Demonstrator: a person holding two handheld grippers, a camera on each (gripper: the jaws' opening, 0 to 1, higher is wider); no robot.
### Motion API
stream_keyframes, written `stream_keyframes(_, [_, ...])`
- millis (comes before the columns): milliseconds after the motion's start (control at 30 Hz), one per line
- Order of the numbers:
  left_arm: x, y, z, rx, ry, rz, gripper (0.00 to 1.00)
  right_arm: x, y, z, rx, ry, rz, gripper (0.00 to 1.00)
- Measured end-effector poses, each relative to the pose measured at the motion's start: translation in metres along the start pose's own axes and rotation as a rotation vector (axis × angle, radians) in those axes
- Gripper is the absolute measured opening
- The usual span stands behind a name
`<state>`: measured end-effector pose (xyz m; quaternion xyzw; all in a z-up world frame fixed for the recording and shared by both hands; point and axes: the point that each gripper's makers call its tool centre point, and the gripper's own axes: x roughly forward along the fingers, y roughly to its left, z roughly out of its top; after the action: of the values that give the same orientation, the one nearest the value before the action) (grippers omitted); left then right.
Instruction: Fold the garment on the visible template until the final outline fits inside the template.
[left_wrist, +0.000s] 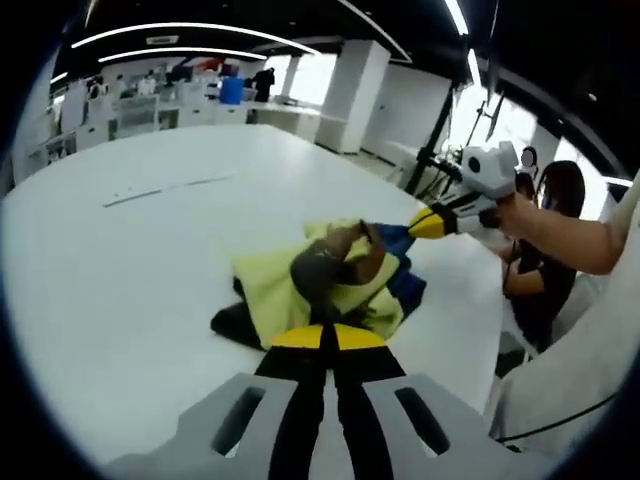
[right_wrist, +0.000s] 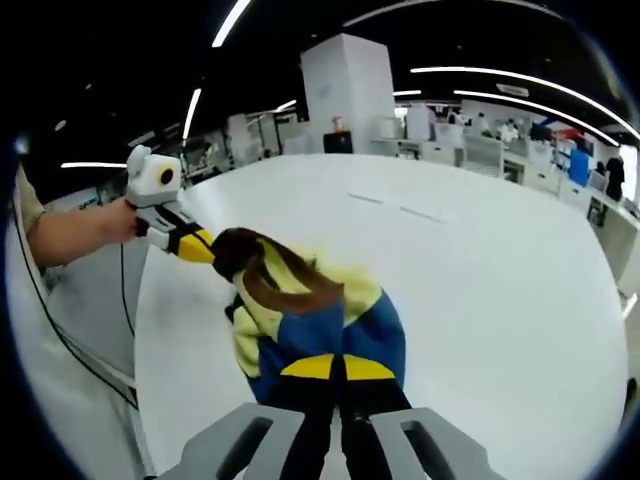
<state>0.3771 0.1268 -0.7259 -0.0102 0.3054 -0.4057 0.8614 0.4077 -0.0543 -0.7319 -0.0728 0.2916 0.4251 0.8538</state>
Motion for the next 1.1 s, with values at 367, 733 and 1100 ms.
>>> stream_keyframes(367, [-0.016, 0.0, 0.023, 0.07, -0.002, 0.022, 0.0, -0.013, -0.003, 0.029, -0.047, -0.053, -0.02, 0.0])
stream_keyframes(733, [-0.025, 0.003, 0.052, 0.139, 0.005, 0.01, 0.0, -0.023, -0.009, 0.046, -0.065, -0.079, -0.032, 0.0])
stream_keyframes(1100, [-0.029, 0.004, 0.075, 0.191, 0.02, 0.007, 0.0, -0.033, -0.018, 0.07, -0.097, -0.11, -0.048, 0.0])
